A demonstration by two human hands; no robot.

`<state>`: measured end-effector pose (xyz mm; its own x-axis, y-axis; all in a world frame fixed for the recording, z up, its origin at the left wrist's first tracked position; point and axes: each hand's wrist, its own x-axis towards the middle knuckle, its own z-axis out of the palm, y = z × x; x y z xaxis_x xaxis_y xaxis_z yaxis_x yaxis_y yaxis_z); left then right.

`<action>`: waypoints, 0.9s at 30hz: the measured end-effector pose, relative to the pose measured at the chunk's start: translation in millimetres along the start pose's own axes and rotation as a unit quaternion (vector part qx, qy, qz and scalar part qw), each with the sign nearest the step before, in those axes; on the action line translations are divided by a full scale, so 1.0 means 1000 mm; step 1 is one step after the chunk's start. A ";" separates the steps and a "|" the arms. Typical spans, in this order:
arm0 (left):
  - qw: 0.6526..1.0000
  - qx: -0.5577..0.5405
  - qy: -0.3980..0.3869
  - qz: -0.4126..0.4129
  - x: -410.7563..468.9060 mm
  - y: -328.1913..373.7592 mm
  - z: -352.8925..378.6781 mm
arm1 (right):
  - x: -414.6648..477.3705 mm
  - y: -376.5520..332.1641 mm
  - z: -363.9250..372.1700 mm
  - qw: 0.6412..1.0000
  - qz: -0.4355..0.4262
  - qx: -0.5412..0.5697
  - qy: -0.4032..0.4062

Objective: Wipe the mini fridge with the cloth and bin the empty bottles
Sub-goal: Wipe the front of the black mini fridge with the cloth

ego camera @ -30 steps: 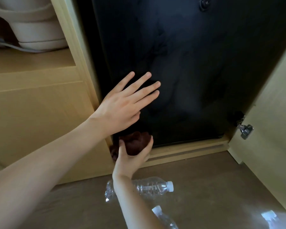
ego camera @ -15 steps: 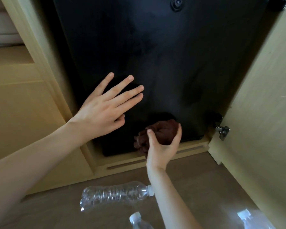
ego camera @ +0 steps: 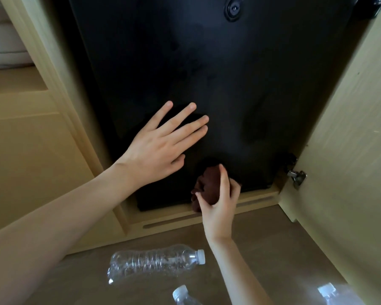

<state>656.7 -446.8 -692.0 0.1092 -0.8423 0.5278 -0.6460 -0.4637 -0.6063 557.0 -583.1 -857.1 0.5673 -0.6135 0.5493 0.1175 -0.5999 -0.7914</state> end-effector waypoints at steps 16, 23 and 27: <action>1.000 -0.008 0.023 -0.005 0.012 0.005 0.008 | 0.049 0.003 -0.032 0.997 0.019 0.059 0.054; 1.000 -0.013 0.023 -0.007 0.021 0.012 0.010 | 0.057 0.010 -0.039 0.988 0.060 0.109 0.087; 0.999 -0.015 0.032 -0.008 0.024 0.015 0.013 | 0.097 -0.006 -0.054 0.987 0.018 0.119 0.110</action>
<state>659.5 -477.9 -696.3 0.0722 -0.8150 0.5750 -0.6673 -0.4679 -0.5794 567.7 -666.9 -784.3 0.3873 -0.7449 0.5433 0.3037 -0.4534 -0.8380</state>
